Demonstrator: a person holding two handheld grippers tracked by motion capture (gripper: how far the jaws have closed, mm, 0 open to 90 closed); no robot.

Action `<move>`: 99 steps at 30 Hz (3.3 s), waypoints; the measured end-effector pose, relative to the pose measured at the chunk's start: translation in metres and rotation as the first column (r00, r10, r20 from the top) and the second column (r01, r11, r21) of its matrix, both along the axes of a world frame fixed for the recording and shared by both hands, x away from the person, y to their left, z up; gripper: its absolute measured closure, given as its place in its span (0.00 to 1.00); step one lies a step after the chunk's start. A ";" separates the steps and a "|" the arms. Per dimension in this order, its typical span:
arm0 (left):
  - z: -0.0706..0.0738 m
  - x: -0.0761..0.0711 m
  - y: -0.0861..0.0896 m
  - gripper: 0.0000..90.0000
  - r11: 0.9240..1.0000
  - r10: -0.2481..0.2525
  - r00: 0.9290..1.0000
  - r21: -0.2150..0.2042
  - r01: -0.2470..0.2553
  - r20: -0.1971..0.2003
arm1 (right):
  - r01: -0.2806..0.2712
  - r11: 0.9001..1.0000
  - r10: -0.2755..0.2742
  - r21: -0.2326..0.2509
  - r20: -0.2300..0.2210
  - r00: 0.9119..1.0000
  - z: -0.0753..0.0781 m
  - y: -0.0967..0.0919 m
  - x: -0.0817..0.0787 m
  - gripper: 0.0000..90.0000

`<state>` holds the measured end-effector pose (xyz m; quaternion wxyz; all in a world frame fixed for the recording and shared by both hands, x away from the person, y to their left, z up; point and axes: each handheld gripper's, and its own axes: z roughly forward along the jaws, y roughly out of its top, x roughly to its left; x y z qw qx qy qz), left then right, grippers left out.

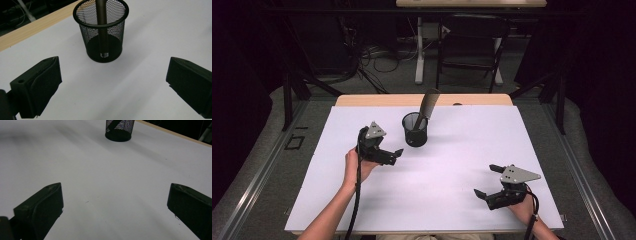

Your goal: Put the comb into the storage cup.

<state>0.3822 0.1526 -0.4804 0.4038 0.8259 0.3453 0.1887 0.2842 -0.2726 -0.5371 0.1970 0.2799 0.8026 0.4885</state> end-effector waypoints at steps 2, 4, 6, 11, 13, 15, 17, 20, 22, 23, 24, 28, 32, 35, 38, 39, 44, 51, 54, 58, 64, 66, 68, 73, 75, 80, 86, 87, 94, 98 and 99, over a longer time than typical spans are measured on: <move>-0.002 -0.003 0.003 0.00 1.000 0.004 1.000 0.002 -0.004 -0.001 | 0.002 1.000 -0.002 0.001 0.000 1.000 0.000 0.000 0.000 0.00; -0.004 -0.007 0.006 0.00 1.000 0.008 1.000 0.000 -0.008 -0.002 | 0.001 1.000 -0.001 0.000 0.000 1.000 0.000 0.000 0.000 0.00; -0.006 -0.010 0.009 0.00 1.000 0.013 1.000 -0.001 -0.013 -0.006 | -0.001 1.000 0.001 -0.002 0.001 1.000 0.000 0.000 0.000 0.00; -0.008 -0.017 0.014 0.00 1.000 0.023 1.000 -0.002 -0.023 0.001 | 0.002 1.000 -0.002 -0.003 0.005 1.000 0.000 0.000 0.000 0.00; -0.009 -0.019 0.015 0.00 1.000 0.024 1.000 -0.006 -0.024 0.002 | 0.001 1.000 -0.001 -0.003 0.004 1.000 0.000 0.000 0.000 0.00; -0.009 -0.022 0.017 0.00 1.000 0.024 1.000 -0.008 -0.024 0.004 | 0.000 1.000 0.000 -0.002 0.002 1.000 0.000 0.000 0.000 0.00; -0.009 -0.025 0.018 0.00 1.000 0.026 1.000 -0.008 -0.026 0.008 | 0.000 1.000 0.000 -0.001 0.002 1.000 0.000 0.000 0.000 0.00; -0.011 -0.029 0.020 0.00 1.000 0.025 1.000 -0.008 -0.025 0.008 | 0.001 1.000 -0.001 -0.002 0.004 1.000 0.000 0.000 0.000 0.00; -0.012 -0.032 0.021 0.00 1.000 0.029 1.000 -0.009 -0.028 0.010 | 0.000 1.000 0.000 -0.001 0.002 1.000 0.000 0.000 0.000 0.00; -0.012 -0.034 0.022 0.00 1.000 0.027 1.000 -0.005 -0.027 0.012 | 0.000 1.000 0.000 -0.001 0.001 1.000 0.000 0.000 0.000 0.00; -0.013 -0.035 0.023 0.00 1.000 0.027 1.000 -0.007 -0.027 0.014 | 0.000 1.000 0.000 -0.002 0.001 1.000 0.000 0.000 0.000 0.00; -0.016 -0.040 0.028 0.00 0.999 0.032 0.999 -0.011 -0.032 0.011 | 0.001 1.000 -0.001 -0.002 0.002 1.000 0.000 0.000 0.000 0.00; -0.018 -0.046 0.034 0.00 0.999 0.042 0.999 -0.015 -0.042 0.014 | 0.001 1.000 -0.001 -0.003 0.000 1.000 0.000 0.000 0.000 0.00; -0.018 -0.051 0.038 0.00 0.998 0.051 0.999 -0.024 -0.050 0.016 | 0.002 1.000 -0.002 -0.005 -0.001 1.000 0.000 0.000 0.001 0.00; -0.019 -0.054 0.041 0.00 0.998 0.056 0.998 -0.028 -0.056 0.024 | 0.003 1.000 -0.003 -0.006 -0.003 1.000 0.000 0.001 0.001 0.00; -0.019 -0.056 0.042 0.00 0.998 0.060 0.998 -0.034 -0.059 0.023 | 0.003 1.000 -0.003 -0.007 -0.004 1.000 0.000 0.001 0.001 0.00; -0.022 -0.063 0.047 0.00 0.997 0.066 0.998 -0.033 -0.065 0.026 | 0.003 1.000 -0.003 -0.006 -0.001 1.000 -0.001 0.001 0.001 0.00; -0.027 -0.072 0.053 0.00 0.996 0.080 0.996 -0.042 -0.079 0.024 | 0.007 1.000 -0.007 -0.006 0.002 1.000 0.000 0.000 0.001 0.00; -0.028 -0.075 0.056 0.00 0.995 0.088 0.996 -0.044 -0.087 0.029 | 0.003 1.000 -0.003 -0.010 0.001 1.000 0.000 0.000 0.001 0.00; -0.030 -0.079 0.060 0.00 0.994 0.098 0.994 -0.054 -0.096 0.037 | 0.004 1.000 -0.004 -0.007 0.002 1.000 0.000 0.001 0.000 0.00; -0.036 -0.085 0.063 0.00 0.992 0.105 0.994 -0.071 -0.103 0.029 | 0.005 1.000 -0.005 -0.007 0.002 1.000 0.000 0.001 0.000 0.00; -0.038 -0.087 0.064 0.00 0.992 0.107 0.994 -0.074 -0.105 0.023 | 0.004 1.000 -0.004 -0.011 -0.001 1.000 0.000 0.000 0.000 0.00; -0.039 -0.089 0.065 0.00 0.992 0.109 0.994 -0.073 -0.107 0.019 | 0.004 1.000 -0.004 -0.011 -0.001 1.000 0.000 0.000 0.000 0.00; -0.042 -0.094 0.067 0.00 0.991 0.115 0.993 -0.072 -0.113 0.013 | 0.006 1.000 -0.006 -0.009 0.001 1.000 0.000 0.001 0.000 0.00; -0.043 -0.096 0.068 0.00 0.991 0.117 0.993 -0.071 -0.116 0.013 | 0.006 1.000 -0.006 -0.009 0.000 1.000 0.000 0.001 0.001 0.00; -0.045 -0.101 0.069 0.00 0.990 0.120 0.993 -0.073 -0.119 0.016 | 0.006 1.000 -0.006 -0.009 -0.003 1.000 0.000 0.001 0.000 0.00; -0.047 -0.109 0.071 0.00 0.990 0.124 0.992 -0.078 -0.122 0.031 | 0.005 1.000 -0.005 -0.008 -0.004 1.000 0.000 0.001 0.000 0.00; -0.048 -0.110 0.071 0.00 0.990 0.126 0.992 -0.075 -0.123 0.029 | 0.005 1.000 -0.005 -0.005 -0.004 1.000 0.000 0.001 0.000 0.00; -0.052 -0.118 0.075 0.00 0.987 0.138 0.989 -0.086 -0.133 0.053 | 0.005 1.000 -0.005 -0.007 -0.007 1.000 0.000 0.001 0.000 0.00; -0.053 -0.118 0.076 0.00 0.986 0.141 0.988 -0.100 -0.135 0.060 | 0.004 1.000 -0.004 -0.006 -0.007 1.000 0.000 0.001 0.000 0.00; -0.054 -0.117 0.076 0.00 0.985 0.141 0.988 -0.104 -0.134 0.061 | 0.003 1.000 -0.003 -0.008 -0.006 1.000 0.000 0.001 0.000 0.00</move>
